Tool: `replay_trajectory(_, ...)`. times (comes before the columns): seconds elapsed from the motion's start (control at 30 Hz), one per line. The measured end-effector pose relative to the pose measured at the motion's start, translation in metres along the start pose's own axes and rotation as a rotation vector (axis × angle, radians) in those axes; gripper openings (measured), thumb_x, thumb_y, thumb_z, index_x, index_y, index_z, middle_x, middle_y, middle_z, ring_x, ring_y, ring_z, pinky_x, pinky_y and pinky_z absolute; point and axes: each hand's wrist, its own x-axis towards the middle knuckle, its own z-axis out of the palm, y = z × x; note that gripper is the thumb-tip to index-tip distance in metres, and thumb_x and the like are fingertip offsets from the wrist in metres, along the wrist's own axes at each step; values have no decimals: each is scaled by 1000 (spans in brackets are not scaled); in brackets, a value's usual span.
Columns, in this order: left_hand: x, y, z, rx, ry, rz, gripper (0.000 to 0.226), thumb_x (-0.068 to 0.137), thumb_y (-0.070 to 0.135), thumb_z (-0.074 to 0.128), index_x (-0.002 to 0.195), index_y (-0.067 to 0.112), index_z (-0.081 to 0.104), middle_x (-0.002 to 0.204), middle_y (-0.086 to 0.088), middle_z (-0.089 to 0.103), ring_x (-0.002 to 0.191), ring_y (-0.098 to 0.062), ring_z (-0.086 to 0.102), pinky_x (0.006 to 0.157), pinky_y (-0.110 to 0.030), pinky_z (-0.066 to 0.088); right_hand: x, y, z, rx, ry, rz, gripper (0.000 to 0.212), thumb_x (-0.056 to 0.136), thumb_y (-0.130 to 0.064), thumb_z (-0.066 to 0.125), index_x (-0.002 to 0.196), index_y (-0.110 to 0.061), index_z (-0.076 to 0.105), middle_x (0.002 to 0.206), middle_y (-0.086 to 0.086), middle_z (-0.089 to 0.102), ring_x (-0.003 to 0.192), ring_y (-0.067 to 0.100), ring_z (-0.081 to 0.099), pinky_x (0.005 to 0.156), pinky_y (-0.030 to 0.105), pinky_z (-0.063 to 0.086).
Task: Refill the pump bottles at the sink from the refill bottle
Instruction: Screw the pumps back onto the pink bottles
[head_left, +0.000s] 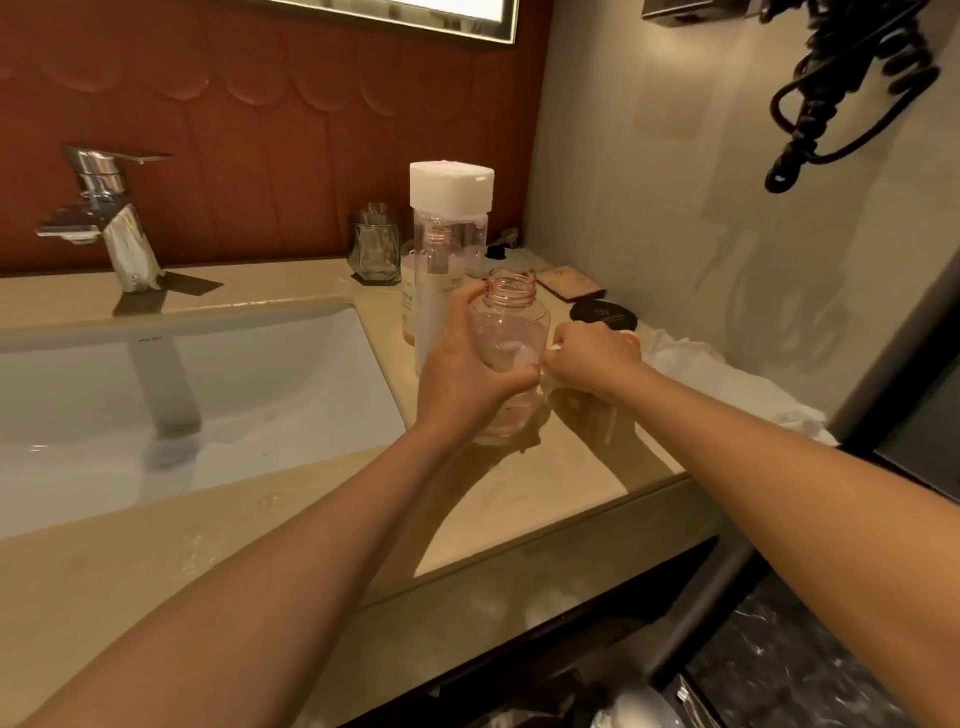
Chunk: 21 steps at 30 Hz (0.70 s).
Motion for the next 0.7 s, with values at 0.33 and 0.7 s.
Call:
replay_trajectory(0.33,-15,-1,-17,20,-34,-13,90,65,25,81,125,50,18,132,5,47,105,-14,54,71,-13,45,-8,4,-26,724,250,44,32,88,-33,55,118,-25,56,111,4,61,86,23,61,71,39,56)
replay_trajectory(0.7,-37,3,-27,-9,-60,-107,102,66,21,82,136,46,11,140,1,43,116,-23,52,77,-21,47,-50,-24,-98,1160,685,-107,35,95,-27,50,125,-20,34,123,-4,44,95,13,56,70,23,56)
